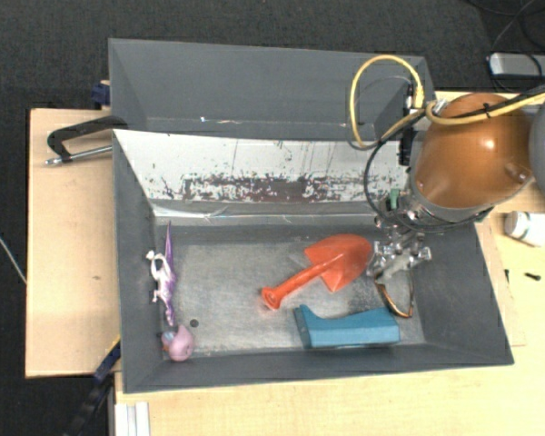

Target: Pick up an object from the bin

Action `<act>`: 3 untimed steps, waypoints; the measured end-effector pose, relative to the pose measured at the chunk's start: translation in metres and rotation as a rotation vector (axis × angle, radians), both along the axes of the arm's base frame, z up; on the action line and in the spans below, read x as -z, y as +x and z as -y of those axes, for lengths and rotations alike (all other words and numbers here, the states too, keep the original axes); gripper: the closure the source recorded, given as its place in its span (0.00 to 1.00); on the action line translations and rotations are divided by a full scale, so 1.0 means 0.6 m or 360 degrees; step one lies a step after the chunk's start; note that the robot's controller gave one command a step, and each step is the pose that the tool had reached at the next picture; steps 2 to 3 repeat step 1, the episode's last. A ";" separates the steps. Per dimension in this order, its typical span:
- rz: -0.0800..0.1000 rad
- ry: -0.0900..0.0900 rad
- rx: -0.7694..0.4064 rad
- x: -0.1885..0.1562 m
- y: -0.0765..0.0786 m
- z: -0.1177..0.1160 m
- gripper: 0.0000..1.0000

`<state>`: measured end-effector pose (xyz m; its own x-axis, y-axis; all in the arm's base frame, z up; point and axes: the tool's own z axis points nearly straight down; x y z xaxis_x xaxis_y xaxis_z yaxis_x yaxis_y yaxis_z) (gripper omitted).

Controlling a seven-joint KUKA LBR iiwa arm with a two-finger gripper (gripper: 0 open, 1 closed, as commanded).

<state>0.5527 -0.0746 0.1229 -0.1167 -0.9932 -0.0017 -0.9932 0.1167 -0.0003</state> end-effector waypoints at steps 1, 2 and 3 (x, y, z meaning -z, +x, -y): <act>0.0004 0.0002 -0.0510 -0.040 -0.004 -0.038 1.00; 0.0004 0.0002 -0.0510 -0.040 -0.004 -0.038 1.00; 0.0004 0.0002 -0.0510 -0.040 -0.004 -0.038 1.00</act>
Offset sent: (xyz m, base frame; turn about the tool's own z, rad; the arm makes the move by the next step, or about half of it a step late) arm 0.0000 0.0000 0.0000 0.0000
